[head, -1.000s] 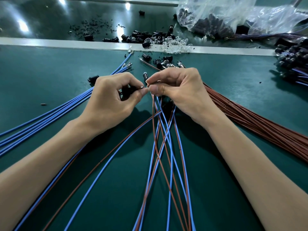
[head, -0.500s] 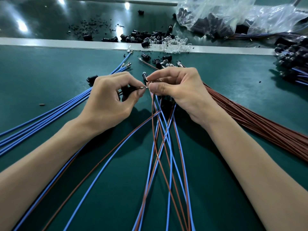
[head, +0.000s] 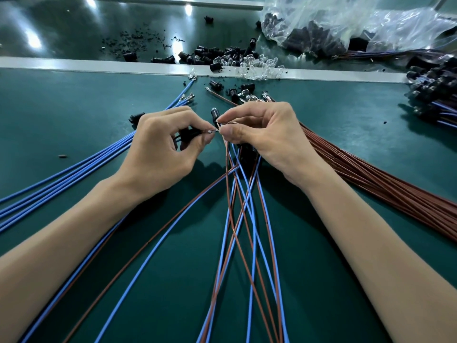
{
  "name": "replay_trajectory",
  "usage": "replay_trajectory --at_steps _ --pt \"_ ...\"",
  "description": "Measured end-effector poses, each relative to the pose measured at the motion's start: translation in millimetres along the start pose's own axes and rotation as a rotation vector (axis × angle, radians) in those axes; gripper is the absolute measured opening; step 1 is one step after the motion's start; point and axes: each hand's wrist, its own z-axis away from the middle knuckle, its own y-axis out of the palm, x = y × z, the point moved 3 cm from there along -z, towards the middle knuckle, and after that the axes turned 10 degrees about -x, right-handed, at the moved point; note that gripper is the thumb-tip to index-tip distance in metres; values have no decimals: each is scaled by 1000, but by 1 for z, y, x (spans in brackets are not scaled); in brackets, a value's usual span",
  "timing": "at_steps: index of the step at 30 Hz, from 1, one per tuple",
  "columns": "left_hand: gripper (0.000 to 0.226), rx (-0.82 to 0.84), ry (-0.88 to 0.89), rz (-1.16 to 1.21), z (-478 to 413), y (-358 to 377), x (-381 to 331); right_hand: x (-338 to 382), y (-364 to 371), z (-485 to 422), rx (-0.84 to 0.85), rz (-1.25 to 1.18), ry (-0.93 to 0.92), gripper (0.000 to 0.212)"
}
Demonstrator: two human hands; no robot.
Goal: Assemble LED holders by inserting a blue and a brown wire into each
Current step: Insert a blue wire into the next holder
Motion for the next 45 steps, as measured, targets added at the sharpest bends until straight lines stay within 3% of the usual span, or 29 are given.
replay_trajectory --at_steps 14,27,33,45 --pt "3 39 -62 107 -1 0 4 3 1 0 -95 11 -74 21" --pt "14 60 -63 121 -1 0 3 4 2 1 -37 73 -106 25" --pt "6 44 3 64 0 0 0 3 3 1 -22 122 -92 25" --pt "2 16 -41 83 0 1 3 9 8 7 -120 288 -303 14"
